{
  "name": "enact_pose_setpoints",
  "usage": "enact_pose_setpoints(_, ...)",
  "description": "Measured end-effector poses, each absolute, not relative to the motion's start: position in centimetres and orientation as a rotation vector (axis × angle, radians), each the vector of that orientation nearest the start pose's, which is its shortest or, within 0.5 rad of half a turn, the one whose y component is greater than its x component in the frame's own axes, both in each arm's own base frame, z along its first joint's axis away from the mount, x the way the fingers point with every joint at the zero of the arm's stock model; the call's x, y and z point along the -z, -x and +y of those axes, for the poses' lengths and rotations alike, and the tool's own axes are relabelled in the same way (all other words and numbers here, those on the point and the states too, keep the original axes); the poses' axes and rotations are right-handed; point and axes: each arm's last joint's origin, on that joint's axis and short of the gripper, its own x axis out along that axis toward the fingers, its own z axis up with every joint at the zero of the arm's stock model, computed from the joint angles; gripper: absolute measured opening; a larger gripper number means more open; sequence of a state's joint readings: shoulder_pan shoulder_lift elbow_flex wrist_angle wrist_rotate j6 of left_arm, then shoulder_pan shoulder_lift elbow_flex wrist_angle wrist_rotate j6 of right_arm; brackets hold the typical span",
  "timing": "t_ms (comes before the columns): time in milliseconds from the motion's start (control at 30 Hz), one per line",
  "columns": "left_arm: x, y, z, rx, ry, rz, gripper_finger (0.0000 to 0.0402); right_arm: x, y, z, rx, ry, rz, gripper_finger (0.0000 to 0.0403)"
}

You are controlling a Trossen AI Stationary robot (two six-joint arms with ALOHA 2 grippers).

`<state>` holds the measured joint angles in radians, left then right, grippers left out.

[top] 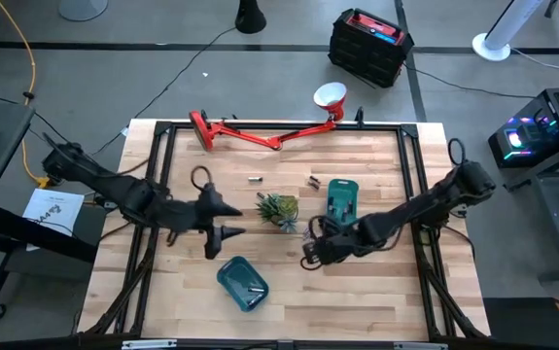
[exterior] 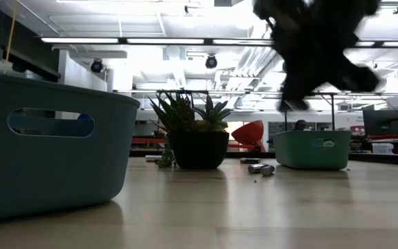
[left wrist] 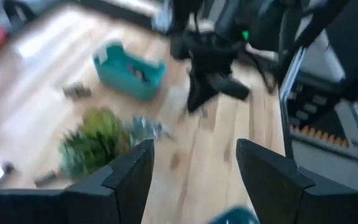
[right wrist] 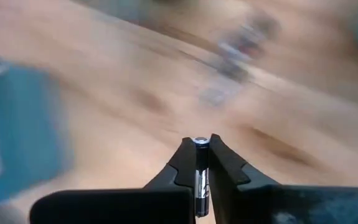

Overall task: Sort batteries
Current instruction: Put the silver battery into the blue bin

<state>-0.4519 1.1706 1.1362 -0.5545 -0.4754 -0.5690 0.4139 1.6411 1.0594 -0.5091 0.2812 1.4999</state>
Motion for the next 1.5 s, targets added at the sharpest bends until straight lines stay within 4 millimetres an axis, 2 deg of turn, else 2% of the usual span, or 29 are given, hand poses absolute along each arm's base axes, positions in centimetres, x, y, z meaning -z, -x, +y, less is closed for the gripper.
enact_pose_setpoints(100,-36.0,-21.6,-8.9,-0.168,0.274,0.411,0.022,-21.5,-31.3,13.0,0.422,-0.904,0.798,0.0003)
enact_pose_setpoints(200,-36.4,-20.9,-9.0,-0.148,0.291,0.397,0.022,-23.2,-33.6,13.6,0.196,-0.881,0.675,0.0002)
enact_pose_setpoints(300,-35.7,-20.2,-9.8,-0.143,0.334,0.473,0.022,-22.8,-35.7,13.8,0.081,-0.789,0.634,0.0002)
enact_pose_setpoints(467,-32.6,-19.0,-12.5,-0.163,0.457,0.683,0.022,-21.9,-39.7,14.1,-0.065,-0.696,0.654,0.0001)
enact_pose_setpoints(600,-29.6,-18.1,-15.6,-0.134,0.611,0.865,0.0212,-20.2,-42.7,14.6,-0.133,-0.601,0.686,0.0001)
enact_pose_setpoints(700,-27.5,-17.4,-18.2,-0.147,0.672,1.013,0.019,-20.0,-44.8,14.8,-0.191,-0.582,0.672,0.0003)
enact_pose_setpoints(800,-25.1,-17.0,-20.5,-0.198,0.664,1.107,0.0142,-19.3,-46.2,14.9,-0.222,-0.58,0.678,0.0003)
enact_pose_setpoints(900,-22.1,-17.3,-22.6,-0.251,0.632,1.178,0.0066,-18.0,-47.1,14.8,-0.217,-0.554,0.7,0.0002)
enact_pose_setpoints(967,-20.1,-17.9,-23.6,-0.294,0.627,1.203,0.0018,-17.9,-47.5,14.8,-0.218,-0.553,0.694,0.0002)
enact_pose_setpoints(1100,-16.2,-19.9,-24.4,-0.369,0.613,1.215,0.0011,-17.2,-47.4,14.6,-0.172,-0.561,0.738,0.0004)
enact_pose_setpoints(1233,-13.8,-22.3,-23.9,-0.385,0.597,1.206,0.0003,-16.7,-47.0,14.5,-0.144,-0.553,0.792,0.0022)
enact_pose_setpoints(1333,-13.4,-23.7,-23.1,-0.368,0.576,1.199,0.0001,-16.9,-46.9,14.4,-0.138,-0.554,0.805,0.0051)
enact_pose_setpoints(1500,-13.9,-25.2,-21.0,-0.365,0.485,1.167,0.0001,-16.6,-46.2,14.3,-0.107,-0.528,0.888,0.0111)
